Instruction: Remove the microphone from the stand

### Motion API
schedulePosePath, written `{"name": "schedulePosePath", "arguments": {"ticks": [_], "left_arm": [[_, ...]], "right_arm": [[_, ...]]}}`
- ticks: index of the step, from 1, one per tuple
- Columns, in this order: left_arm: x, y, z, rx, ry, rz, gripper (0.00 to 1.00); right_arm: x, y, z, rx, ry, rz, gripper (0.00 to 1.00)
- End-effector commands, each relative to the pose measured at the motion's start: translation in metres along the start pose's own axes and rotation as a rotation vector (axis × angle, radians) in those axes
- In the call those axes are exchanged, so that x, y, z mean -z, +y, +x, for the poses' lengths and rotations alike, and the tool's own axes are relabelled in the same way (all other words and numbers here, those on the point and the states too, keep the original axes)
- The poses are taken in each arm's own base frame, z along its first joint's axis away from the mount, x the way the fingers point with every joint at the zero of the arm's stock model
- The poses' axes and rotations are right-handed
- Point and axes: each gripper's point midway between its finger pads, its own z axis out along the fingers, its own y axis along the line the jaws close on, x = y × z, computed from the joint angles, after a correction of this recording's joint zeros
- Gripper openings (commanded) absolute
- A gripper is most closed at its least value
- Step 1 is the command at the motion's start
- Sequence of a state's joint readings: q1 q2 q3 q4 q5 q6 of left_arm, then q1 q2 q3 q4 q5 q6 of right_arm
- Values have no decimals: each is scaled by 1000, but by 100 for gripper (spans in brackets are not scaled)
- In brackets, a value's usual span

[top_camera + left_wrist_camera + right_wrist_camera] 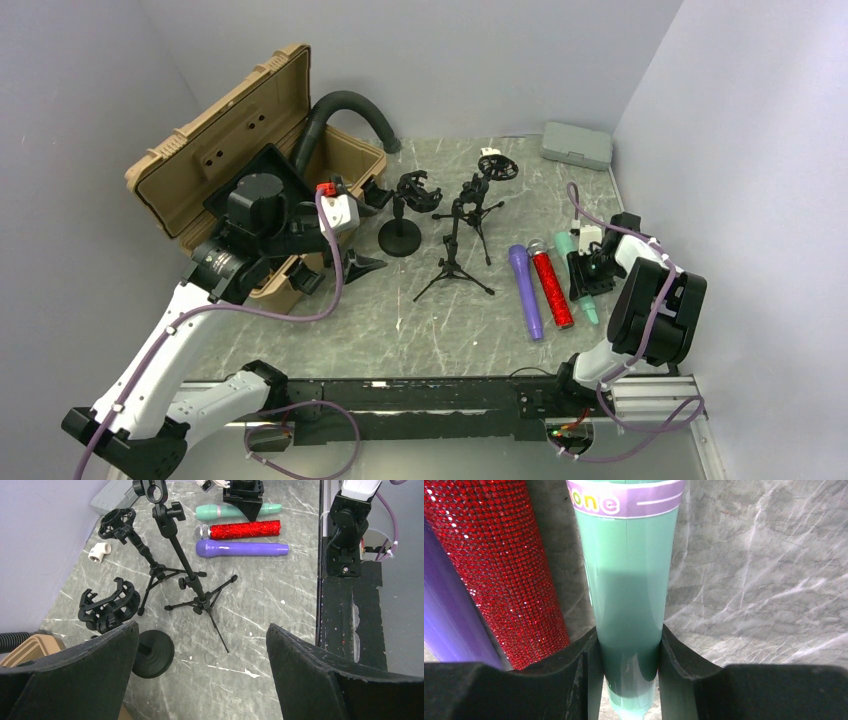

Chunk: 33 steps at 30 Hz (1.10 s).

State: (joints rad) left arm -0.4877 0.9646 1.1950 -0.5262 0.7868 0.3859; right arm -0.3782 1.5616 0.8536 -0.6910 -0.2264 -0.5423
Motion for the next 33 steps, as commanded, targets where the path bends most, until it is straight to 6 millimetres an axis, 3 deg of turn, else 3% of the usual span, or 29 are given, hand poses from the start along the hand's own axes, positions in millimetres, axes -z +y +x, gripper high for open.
{"name": "schedulePosePath", "arguments": {"ticks": [1, 12, 17, 33], "left_arm": [[7, 0, -11, -54, -18, -14, 99], [6, 2, -6, -56, -11, -23, 99], [3, 2, -1, -51, -6, -21, 99], [-23, 27, 26, -4, -20, -80, 99]], "right_arm": [[-6, 3, 26, -10, 94, -10, 35], [0, 4, 25, -6, 83, -2, 53], [5, 5, 23, -2, 69, 3, 55], [77, 6, -31, 25, -123, 42, 66]]}}
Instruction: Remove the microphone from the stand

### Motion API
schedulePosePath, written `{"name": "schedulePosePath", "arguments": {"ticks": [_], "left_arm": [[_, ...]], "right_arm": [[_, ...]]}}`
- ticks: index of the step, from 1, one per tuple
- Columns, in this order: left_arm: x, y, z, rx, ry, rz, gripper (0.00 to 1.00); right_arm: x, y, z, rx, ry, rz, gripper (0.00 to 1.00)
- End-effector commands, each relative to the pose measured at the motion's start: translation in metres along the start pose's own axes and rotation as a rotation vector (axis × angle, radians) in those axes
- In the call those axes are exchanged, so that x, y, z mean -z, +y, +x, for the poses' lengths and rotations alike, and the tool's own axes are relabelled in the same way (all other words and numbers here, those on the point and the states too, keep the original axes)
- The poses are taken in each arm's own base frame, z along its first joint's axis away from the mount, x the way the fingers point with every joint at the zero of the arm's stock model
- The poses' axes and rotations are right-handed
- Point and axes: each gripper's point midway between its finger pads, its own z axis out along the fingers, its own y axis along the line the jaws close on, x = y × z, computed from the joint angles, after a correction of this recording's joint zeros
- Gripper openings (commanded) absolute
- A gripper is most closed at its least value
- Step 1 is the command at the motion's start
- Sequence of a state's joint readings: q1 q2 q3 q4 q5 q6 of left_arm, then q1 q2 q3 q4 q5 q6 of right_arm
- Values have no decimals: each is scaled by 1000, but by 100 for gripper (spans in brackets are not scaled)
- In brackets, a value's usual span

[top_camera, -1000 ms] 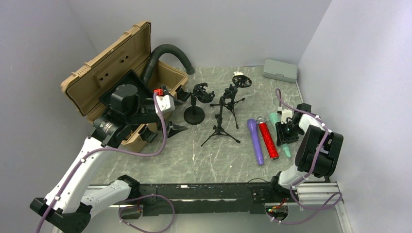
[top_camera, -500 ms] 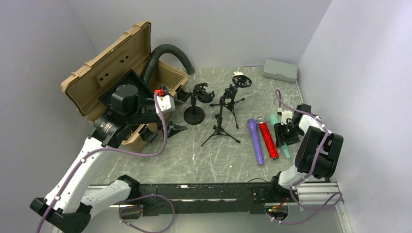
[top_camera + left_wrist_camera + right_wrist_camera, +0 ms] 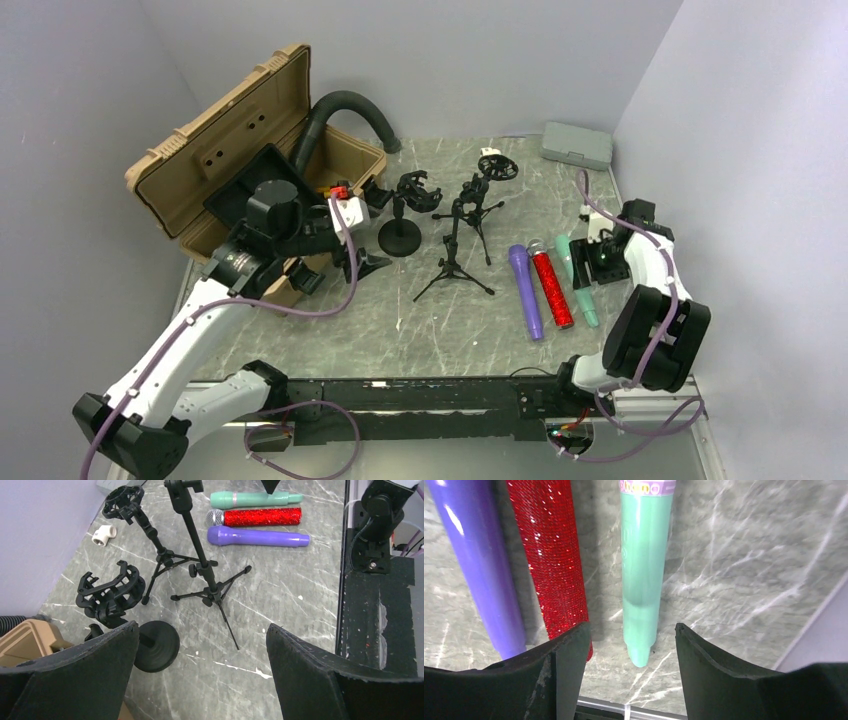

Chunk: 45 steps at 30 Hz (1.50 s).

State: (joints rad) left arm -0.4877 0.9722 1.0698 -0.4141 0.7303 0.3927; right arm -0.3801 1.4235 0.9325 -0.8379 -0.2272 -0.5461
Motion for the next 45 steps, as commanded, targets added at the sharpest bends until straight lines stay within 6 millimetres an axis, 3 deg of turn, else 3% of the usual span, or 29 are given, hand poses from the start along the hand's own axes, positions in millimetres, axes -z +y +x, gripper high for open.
{"name": "schedulePosePath", "arguments": {"ticks": [1, 9, 17, 23, 28, 35, 45], "left_arm": [[-12, 15, -11, -3, -67, -27, 99], [-55, 24, -12, 127, -168, 77, 100], [-101, 34, -20, 106, -186, 132, 99], [-131, 31, -19, 91, -202, 192, 100], [-152, 31, -8, 102, -199, 199, 97], [-172, 23, 3, 124, -202, 226, 88], [-188, 22, 13, 190, -174, 265, 49]], "right_arm": [[34, 1, -23, 6, -79, 7, 66], [87, 22, -69, 68, -289, -57, 67], [142, 90, -129, 210, -595, -329, 66], [153, 138, -155, 335, -692, -405, 65], [156, 158, -162, 390, -746, -446, 65], [160, 173, -152, 463, -805, -485, 65], [153, 177, -130, 497, -799, -473, 65]]}}
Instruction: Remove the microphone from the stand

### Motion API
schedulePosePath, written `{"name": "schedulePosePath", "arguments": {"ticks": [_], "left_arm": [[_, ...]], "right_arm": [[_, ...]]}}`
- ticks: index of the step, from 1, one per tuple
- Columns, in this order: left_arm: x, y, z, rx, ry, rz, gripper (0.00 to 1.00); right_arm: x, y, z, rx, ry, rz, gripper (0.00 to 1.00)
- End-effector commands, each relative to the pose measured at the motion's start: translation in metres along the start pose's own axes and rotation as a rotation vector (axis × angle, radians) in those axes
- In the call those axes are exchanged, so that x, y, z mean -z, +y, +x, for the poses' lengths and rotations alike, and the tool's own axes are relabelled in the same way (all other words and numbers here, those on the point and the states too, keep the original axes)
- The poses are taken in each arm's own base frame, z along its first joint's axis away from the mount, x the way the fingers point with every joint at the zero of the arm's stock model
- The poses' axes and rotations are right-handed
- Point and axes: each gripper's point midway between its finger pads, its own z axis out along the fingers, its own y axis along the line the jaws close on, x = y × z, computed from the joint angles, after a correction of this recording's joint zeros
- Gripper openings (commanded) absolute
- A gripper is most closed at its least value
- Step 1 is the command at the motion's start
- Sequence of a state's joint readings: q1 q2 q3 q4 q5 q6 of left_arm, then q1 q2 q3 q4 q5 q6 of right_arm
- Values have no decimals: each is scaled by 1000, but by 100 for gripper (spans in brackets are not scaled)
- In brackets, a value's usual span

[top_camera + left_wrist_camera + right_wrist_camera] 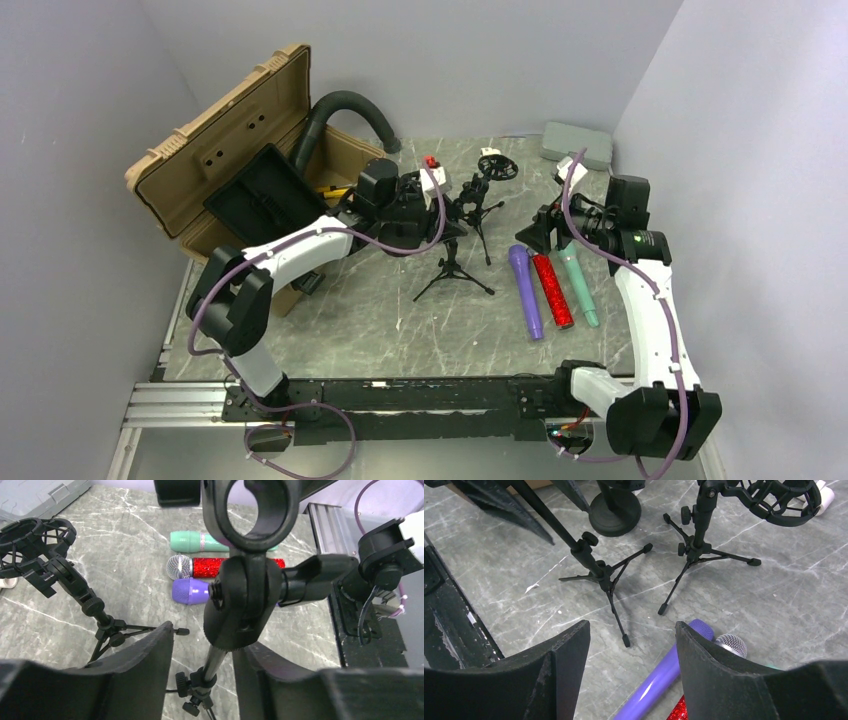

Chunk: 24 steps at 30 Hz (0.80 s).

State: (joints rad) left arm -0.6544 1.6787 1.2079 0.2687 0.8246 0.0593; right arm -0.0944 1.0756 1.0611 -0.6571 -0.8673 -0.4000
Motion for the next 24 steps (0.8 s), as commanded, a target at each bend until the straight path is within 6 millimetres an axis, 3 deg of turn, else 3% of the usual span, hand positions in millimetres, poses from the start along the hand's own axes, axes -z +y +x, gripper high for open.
{"name": "schedulePosePath", "arguments": {"ticks": [1, 7, 11, 19, 24], "left_arm": [[-3, -5, -21, -29, -53, 42, 44], [-3, -12, -18, 38, -60, 57, 18], [2, -18, -26, 66, -67, 59, 0], [20, -19, -62, 190, -49, -51, 0], [35, -14, -98, 247, -61, -165, 0]], "right_arm": [[5, 8, -9, 85, -42, -10, 65], [7, 14, -7, 89, -48, -23, 65], [10, 16, -11, 88, -59, -23, 65], [12, 42, -47, 129, -145, -128, 64], [-6, 69, -70, 199, -164, -208, 64]]}}
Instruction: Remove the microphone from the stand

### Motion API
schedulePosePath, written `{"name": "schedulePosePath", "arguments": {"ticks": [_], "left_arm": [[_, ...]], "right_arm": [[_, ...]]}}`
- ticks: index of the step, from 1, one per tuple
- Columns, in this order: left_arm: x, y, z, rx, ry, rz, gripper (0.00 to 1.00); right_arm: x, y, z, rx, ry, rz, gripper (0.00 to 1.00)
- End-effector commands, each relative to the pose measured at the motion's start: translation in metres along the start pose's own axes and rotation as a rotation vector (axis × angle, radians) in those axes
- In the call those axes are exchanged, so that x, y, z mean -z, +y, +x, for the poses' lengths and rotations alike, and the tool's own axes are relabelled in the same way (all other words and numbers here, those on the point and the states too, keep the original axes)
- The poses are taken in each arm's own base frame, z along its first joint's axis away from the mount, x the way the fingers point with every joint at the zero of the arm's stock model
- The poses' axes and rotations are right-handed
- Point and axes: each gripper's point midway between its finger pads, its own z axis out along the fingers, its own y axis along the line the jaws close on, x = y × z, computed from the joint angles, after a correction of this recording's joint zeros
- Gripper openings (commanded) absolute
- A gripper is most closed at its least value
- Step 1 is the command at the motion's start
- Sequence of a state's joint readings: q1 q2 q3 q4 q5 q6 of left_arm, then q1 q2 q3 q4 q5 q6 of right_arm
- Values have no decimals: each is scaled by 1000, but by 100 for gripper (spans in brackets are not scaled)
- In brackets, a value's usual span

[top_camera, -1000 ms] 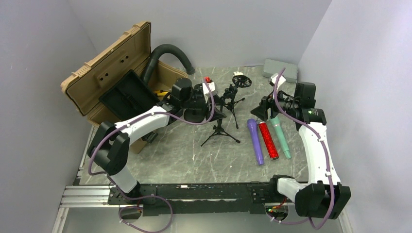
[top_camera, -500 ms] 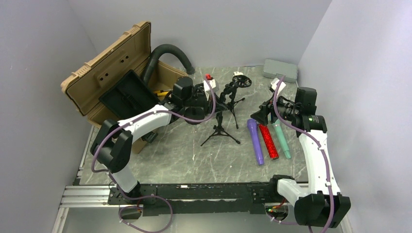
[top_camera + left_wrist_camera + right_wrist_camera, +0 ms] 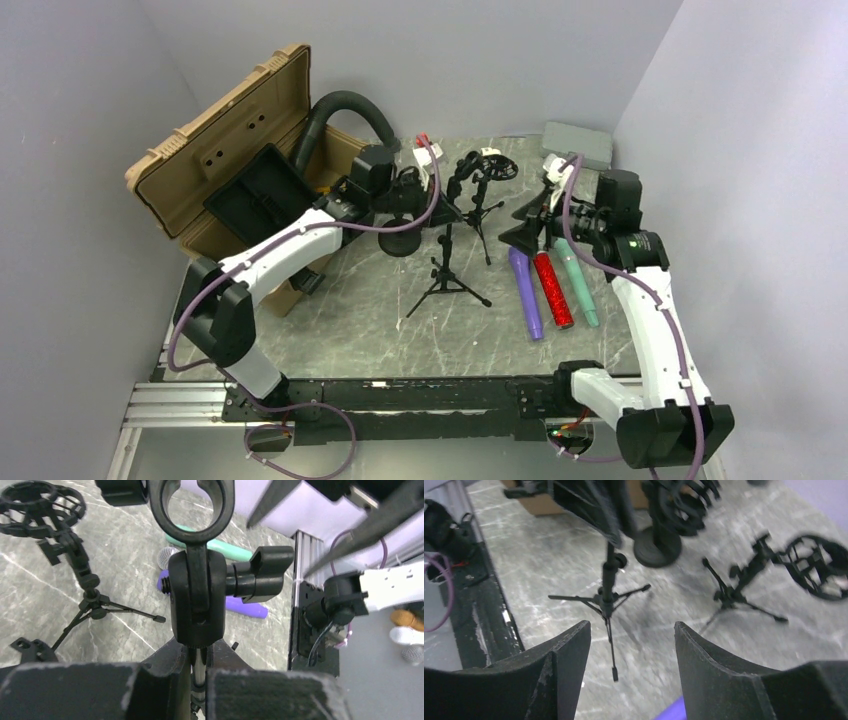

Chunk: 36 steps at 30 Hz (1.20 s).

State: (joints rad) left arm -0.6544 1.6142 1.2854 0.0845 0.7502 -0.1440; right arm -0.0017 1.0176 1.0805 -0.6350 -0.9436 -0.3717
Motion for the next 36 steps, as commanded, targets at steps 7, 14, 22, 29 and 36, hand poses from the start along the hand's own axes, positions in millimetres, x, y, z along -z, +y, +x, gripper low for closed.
{"name": "schedulePosePath", "arguments": {"ticks": [7, 14, 22, 29, 36], "left_arm": [[40, -31, -132, 109, -166, -153, 0], [57, -44, -179, 134, -248, -186, 0], [60, -42, -188, 159, -280, -207, 0], [61, -38, -189, 180, -292, -232, 0], [59, -28, -188, 207, -296, -277, 0]], "right_arm": [[-39, 40, -69, 162, -157, -145, 62], [-62, 52, -72, 102, -153, -173, 60], [-80, 44, -76, 41, -156, -159, 52], [-95, 43, -63, -45, -137, -186, 46], [-98, 47, -59, -78, -141, -208, 42]]}}
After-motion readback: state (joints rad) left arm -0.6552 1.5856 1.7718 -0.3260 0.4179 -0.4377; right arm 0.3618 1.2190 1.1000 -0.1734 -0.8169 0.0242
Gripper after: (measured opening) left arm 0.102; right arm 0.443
